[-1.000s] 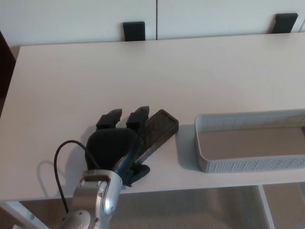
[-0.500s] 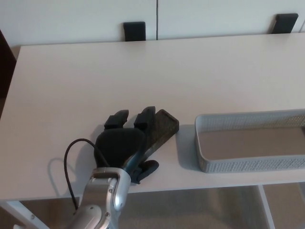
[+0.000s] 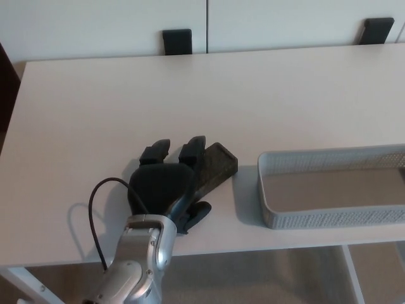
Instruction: The robot walks towards a desk on which an eraser is kept on the left hand side and a container is kept on the right hand side. The robot picks up the eraser using its left hand and places it in the container.
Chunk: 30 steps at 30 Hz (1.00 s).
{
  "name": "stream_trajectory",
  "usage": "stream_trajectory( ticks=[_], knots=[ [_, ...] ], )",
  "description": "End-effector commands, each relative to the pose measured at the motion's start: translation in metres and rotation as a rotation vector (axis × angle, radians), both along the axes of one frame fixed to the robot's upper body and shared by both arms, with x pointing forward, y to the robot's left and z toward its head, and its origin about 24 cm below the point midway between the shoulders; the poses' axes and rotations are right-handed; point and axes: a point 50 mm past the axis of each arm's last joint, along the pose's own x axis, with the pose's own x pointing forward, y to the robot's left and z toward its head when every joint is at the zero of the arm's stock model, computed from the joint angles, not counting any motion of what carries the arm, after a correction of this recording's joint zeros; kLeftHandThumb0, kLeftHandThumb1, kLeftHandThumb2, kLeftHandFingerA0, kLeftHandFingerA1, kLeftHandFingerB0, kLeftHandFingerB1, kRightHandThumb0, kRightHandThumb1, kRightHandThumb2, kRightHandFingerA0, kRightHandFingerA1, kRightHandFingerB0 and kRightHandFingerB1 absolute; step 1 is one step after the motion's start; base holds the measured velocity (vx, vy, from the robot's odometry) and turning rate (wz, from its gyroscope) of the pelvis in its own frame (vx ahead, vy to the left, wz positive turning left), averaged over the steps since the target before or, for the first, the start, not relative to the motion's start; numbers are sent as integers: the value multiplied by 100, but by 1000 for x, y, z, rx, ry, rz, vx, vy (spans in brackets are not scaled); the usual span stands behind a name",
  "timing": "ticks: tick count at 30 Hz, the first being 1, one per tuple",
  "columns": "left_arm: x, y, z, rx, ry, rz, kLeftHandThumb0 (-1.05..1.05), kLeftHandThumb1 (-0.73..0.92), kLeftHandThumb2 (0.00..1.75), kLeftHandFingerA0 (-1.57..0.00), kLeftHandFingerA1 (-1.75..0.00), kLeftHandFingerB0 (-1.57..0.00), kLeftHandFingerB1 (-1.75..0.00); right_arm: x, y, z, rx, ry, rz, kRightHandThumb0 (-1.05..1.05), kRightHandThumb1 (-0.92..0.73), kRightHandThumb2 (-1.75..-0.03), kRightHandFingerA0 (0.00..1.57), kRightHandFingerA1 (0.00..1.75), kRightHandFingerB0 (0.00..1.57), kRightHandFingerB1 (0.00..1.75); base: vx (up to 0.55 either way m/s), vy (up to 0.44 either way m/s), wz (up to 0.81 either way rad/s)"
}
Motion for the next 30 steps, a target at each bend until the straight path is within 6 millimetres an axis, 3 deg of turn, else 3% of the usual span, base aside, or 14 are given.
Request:
stream_trajectory(
  ticks=[1, 8, 10, 11, 12, 13, 14, 17, 19, 20, 23, 24, 25, 30],
  knots=[
    [-3, 11, -12, 23, 69, 52, -61, 40, 79, 0, -22, 0, -14, 0, -3, 2, -27, 7, 19, -41, -40, -71, 62, 56, 52, 49, 0, 0, 0],
    [0, 12, -10, 11, 74, 58, -55, 31, 78, 0, -34, 0, -23, 1, -2, 4, -33, 8, 29, -42, -41, -72, 59, 55, 51, 48, 0, 0, 0],
    [3, 12, -9, -8, 86, 63, -64, 38, 56, -6, -58, 0, -28, 2, -3, 5, -41, 7, 34, -41, -41, -72, 60, 55, 51, 49, 0, 0, 0],
    [5, 14, -8, -13, 96, 60, -57, 31, 77, -30, -66, -2, -21, 3, -2, 6, -40, 5, 34, -41, -41, -72, 60, 55, 51, 49, 0, 0, 0],
    [10, 15, -5, -33, 138, 54, -59, 47, 54, -87, -96, 0, -33, 4, -2, 5, -43, 3, 39, -42, -42, -72, 61, 56, 52, 49, 0, 0, 0],
    [12, 16, -5, -31, 172, 54, -63, 43, 78, -109, -97, -4, -43, 4, -2, 5, -43, 4, 40, -42, -42, -73, 61, 56, 52, 49, 0, 0, 0],
    [18, 17, -4, -38, 270, 35, -51, 58, 59, -141, -82, -34, -42, 4, -2, 4, -37, 8, 37, -42, -42, -72, 60, 55, 52, 49, 0, 0, 0],
    [30, 23, -1, 72, 514, -43, -43, 51, 58, -132, -65, -93, -52, 6, -1, 7, -41, 6, 47, -37, -48, -55, 64, 44, 61, 40, 0, 0, 0],
    [32, 26, -1, 87, 516, -37, -49, 37, 79, -124, -90, -86, -69, 8, -1, 7, -42, 4, 53, -38, -49, -55, 64, 44, 60, 40, 0, 0, 0],
    [33, 28, -2, 96, 509, -27, -39, 54, 58, -125, -69, -86, -53, 8, -1, 7, -42, 4, 56, -37, -49, -55, 64, 44, 60, 40, 0, 0, 0],
    [33, 30, -2, 110, 480, -9, -45, 61, 59, -116, -76, -87, -53, 8, -1, 7, -40, 5, 58, -37, -49, -55, 65, 45, 61, 40, 0, 0, 0],
    [33, 30, -2, 117, 459, -3, -46, 61, 58, -110, -83, -82, -54, 8, -1, 8, -39, 6, 64, -42, -42, -75, 62, 57, 50, 49, 0, 0, 0],
    [32, 31, -1, 123, 433, -12, -48, 60, 57, -112, -95, -88, -56, 8, -1, 7, -37, 9, 65, -37, -49, -55, 65, 45, 61, 40, 0, 0, 0],
    [32, 33, 3, 95, 345, 3, -51, 67, 64, -115, -89, -80, -58, 11, -2, 8, -32, 18, 71, -36, -49, -55, 65, 45, 60, 40, 0, 0, 0]
  ],
)
